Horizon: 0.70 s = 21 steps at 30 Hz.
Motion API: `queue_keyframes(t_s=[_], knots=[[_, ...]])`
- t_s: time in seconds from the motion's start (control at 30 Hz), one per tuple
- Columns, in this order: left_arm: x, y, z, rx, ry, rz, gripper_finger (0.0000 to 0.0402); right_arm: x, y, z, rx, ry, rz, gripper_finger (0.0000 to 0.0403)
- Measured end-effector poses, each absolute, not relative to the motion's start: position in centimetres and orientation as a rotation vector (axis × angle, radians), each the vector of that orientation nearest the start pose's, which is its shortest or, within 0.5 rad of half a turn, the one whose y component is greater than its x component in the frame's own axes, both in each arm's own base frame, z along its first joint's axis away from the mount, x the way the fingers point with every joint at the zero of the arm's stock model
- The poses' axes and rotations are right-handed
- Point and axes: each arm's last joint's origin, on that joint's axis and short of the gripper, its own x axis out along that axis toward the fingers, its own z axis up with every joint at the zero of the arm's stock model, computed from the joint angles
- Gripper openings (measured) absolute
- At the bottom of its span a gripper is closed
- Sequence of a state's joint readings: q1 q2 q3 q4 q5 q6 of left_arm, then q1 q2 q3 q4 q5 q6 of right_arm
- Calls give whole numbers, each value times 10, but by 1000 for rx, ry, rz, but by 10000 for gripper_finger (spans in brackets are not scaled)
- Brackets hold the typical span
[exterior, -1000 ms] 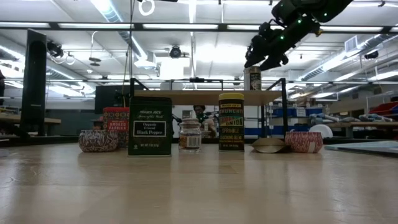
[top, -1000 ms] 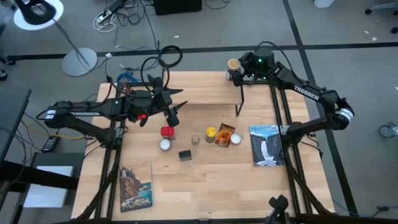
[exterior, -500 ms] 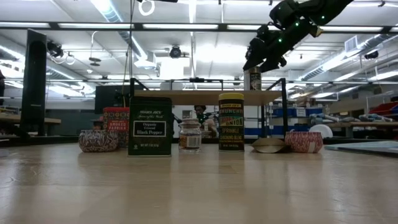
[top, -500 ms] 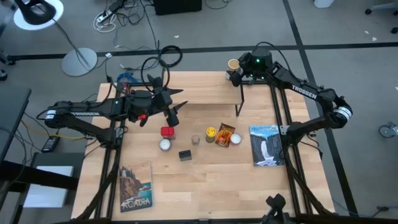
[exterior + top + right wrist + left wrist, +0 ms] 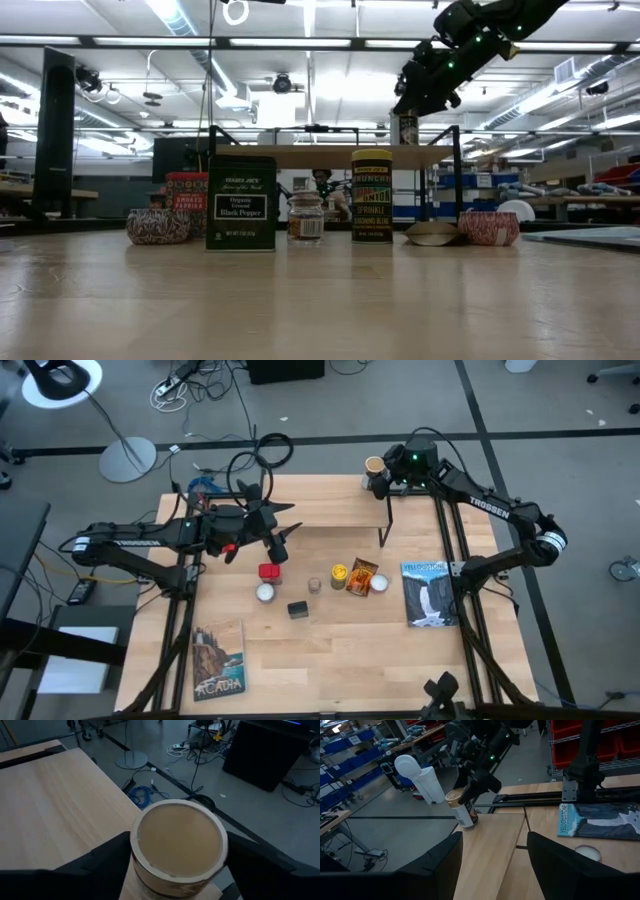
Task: Shelf spices
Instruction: Remove the gold seasoning bottle from the shelf
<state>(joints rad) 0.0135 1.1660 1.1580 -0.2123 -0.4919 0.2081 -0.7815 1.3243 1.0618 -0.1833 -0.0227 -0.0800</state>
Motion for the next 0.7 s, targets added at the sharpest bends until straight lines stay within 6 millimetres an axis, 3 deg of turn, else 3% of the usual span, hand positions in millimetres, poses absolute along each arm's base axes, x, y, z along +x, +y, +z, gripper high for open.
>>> queue_keyframes(t_s=[0.17, 0.7], knots=[[252, 17, 384, 256, 268, 479, 227, 210, -207, 312, 109, 450, -728, 279], [252, 17, 384, 255, 268, 479, 227, 213, -203, 312, 127, 447, -705, 276]])
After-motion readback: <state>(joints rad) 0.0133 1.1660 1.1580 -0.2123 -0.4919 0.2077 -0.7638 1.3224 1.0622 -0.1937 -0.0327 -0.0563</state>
